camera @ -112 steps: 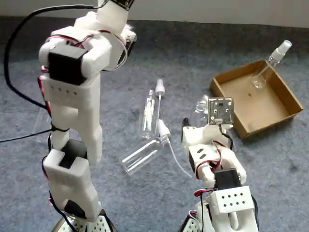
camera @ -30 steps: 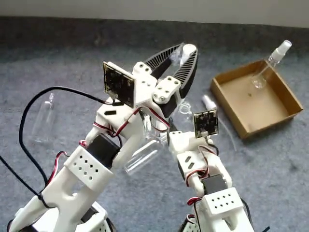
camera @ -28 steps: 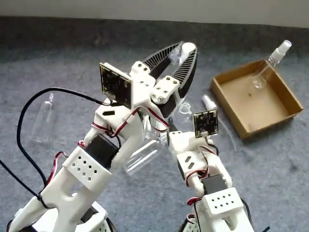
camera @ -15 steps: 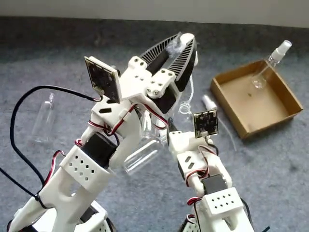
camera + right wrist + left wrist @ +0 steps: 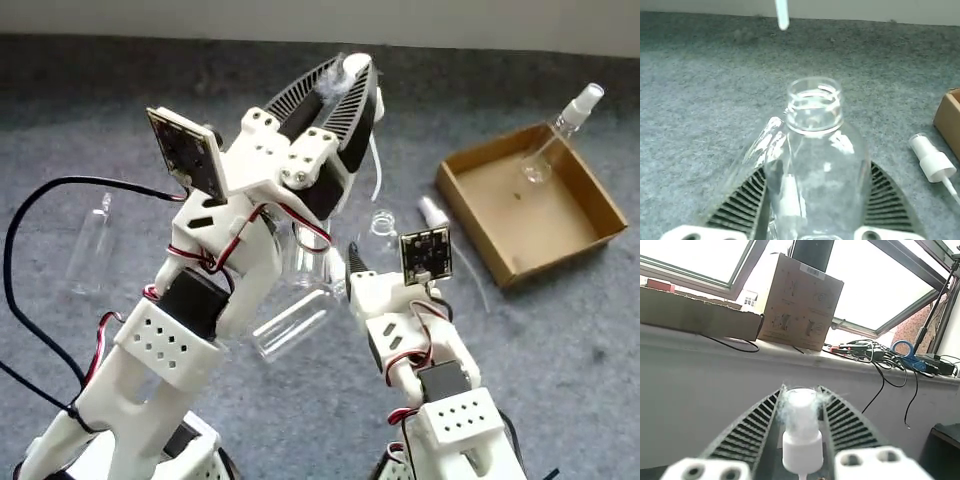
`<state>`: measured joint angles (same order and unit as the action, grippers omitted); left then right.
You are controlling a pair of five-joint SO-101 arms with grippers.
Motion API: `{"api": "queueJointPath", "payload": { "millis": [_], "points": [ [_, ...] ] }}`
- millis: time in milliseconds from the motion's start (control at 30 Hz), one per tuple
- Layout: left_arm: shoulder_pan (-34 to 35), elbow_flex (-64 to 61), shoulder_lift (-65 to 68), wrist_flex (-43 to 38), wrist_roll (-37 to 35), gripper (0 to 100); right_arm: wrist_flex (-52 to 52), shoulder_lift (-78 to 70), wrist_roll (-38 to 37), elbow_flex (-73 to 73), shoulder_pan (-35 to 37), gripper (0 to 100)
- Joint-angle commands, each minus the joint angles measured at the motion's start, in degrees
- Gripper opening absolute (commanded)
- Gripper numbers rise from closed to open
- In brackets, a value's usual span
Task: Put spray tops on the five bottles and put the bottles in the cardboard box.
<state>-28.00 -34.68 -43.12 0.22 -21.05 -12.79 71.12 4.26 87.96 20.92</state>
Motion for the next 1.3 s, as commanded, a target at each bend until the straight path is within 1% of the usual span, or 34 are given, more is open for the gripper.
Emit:
{"api": "queueJointPath", "payload": {
  "millis": [0, 233, 533, 767, 1067, 1267],
  "points": [
    [0.57, 0.22, -1.36, -1.23, -0.88, 1, 1.54, 0.92, 0.09, -0.40, 0.22, 18.0],
    [-2.24, -0.40, -1.36, -0.97, -0.88, 1, 1.54, 0.92, 0.09, -0.40, 0.22, 18.0],
    [-2.59, -7.08, -1.80, -1.23, -0.88, 1, 1.54, 0.92, 0.09, -0.40, 0.22, 18.0],
    [-2.59, -8.04, -1.80, -0.79, -0.88, 1, 1.54, 0.92, 0.09, -0.40, 0.22, 18.0],
    [-2.51, -20.97, -1.80, -0.88, -0.62, 1, 1.54, 0.92, 0.09, -0.40, 0.22, 18.0],
    [-2.51, -23.87, -1.89, -0.88, -0.62, 1, 1.54, 0.92, 0.09, -0.40, 0.22, 18.0]
  ]
}}
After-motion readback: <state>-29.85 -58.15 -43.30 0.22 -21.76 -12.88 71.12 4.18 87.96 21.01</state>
